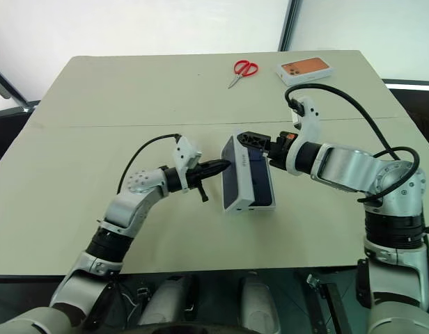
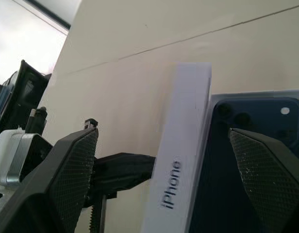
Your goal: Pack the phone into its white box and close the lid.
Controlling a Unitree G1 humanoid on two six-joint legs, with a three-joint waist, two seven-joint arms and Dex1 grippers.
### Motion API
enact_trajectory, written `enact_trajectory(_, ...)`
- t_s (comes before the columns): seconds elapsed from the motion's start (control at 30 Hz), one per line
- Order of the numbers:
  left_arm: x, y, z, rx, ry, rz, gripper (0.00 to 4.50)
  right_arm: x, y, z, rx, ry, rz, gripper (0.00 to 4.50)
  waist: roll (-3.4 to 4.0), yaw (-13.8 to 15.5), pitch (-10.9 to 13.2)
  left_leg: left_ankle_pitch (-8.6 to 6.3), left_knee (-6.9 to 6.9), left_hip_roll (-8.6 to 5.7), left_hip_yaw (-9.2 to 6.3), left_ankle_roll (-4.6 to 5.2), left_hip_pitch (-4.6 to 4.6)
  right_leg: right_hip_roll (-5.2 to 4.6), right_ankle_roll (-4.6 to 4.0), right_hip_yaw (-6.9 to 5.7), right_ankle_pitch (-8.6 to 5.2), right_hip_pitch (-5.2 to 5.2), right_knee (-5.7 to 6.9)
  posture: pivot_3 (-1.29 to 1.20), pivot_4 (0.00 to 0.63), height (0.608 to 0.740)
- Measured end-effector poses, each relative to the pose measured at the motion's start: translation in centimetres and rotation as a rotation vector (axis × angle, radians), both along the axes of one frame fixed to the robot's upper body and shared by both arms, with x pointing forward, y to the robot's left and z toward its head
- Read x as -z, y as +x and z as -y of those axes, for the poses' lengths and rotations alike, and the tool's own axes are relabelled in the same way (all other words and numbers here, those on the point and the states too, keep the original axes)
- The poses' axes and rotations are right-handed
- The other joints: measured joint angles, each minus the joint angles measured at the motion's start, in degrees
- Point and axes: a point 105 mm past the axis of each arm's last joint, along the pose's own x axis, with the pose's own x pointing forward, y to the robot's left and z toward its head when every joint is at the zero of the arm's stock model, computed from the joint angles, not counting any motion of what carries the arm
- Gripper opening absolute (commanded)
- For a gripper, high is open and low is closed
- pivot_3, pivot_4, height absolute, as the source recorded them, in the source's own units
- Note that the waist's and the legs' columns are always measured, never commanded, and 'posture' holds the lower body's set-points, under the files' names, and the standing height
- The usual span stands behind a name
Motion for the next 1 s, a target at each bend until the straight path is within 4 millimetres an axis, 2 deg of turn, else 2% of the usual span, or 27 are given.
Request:
enact_trajectory(0.1, 0.2, 0.0, 0.3, -0.003, 0.001, -0.007, 0.0, 0.2, 0.3, 1.1, 0.012, -0.085, 0.035, 4.46, 0.0, -0.1, 0.0, 0.0, 0.0, 0.01, 0.0, 0.0, 0.01, 0.0, 0.0, 0.0, 0.0, 0.0, -0.02, 0.0, 0.15, 0.697)
enact_trajectory(0.17, 0.1, 0.3, -0.3, -0.025, -0.006, -0.014, 0.0, 0.7, 0.6, 1.8, 0.014, -0.173, 0.061, 4.46, 0.0, 0.0, 0.0, 0.0, 0.0, 0.01, -0.01, 0.01, 0.01, 0.0, 0.0, 0.0, 0.0, 0.0, -0.01, 0.0, 0.15, 0.697)
enact_trajectory(0.37, -0.4, 1.1, -4.6, -0.151, -0.008, -0.023, 0.0, 1.8, 1.0, 3.1, -0.01, -0.363, 0.13, 4.46, 0.01, 0.0, 0.0, -0.01, 0.01, 0.0, -0.02, 0.01, 0.01, -0.01, 0.0, 0.0, 0.0, -0.01, -0.03, 0.0, 0.15, 0.697)
enact_trajectory(0.47, -0.2, 0.8, -6.5, -0.183, 0.043, -0.047, 0.0, 2.1, 1.1, 3.6, -0.048, -0.516, 0.199, 3.6, 0.02, 0.1, 0.0, -0.01, 0.01, -0.03, -0.02, 0.01, 0.0, -0.03, 0.0, 0.0, 0.0, -0.01, -0.08, 0.0, 0.15, 0.697)
enact_trajectory(0.53, 0.5, 0.5, -8.2, -0.205, 0.098, -0.092, 0.0, 2.1, 1.3, 4.4, -0.064, -0.606, 0.24, 2.59, 0.03, 0.0, 0.0, -0.01, 0.0, -0.03, -0.02, 0.01, 0.0, -0.03, 0.0, 0.0, 0.0, -0.01, -0.08, 0.0, 0.15, 0.697)
enact_trajectory(0.6, 1.2, -0.2, -9.0, -0.196, 0.157, -0.139, 0.0, 2.1, 1.4, 4.7, -0.1, -0.679, 0.277, 1.56, 0.04, 0.0, 0.0, -0.02, 0.0, -0.02, -0.03, 0.0, 0.02, -0.03, 0.0, 0.0, 0.0, 0.0, -0.09, 0.0, 0.15, 0.697)
enact_trajectory(0.67, 1.9, -0.8, -8.5, -0.159, 0.196, -0.172, 0.0, 2.5, 1.3, 4.6, -0.154, -0.765, 0.315, 0.63, 0.04, 0.2, 0.0, -0.02, 0.01, -0.04, -0.04, 0.0, 0.01, -0.04, 0.0, -0.01, 0.0, 0.03, -0.12, 0.0, 0.15, 0.697)
enact_trajectory(0.83, 3.5, -1.5, -5.6, -0.1, 0.271, -0.23, 0.0, 4.0, 1.0, 4.2, -0.287, -0.92, 0.38, 0.63, 0.02, 0.2, 0.0, -0.01, 0.02, -0.12, -0.03, -0.01, 0.0, -0.14, 0.01, -0.01, 0.0, 0.05, -0.14, 0.0, 0.15, 0.697)
enact_trajectory(1.0, 2.8, -1.1, -3.1, -0.091, 0.252, -0.237, 0.0, 4.2, 1.0, 3.6, -0.35, -0.995, 0.441, 0.63, 0.03, 0.1, 0.0, -0.01, 0.02, -0.11, -0.03, -0.02, 0.02, -0.14, 0.01, -0.02, 0.0, 0.03, -0.12, 0.0, 0.15, 0.697)
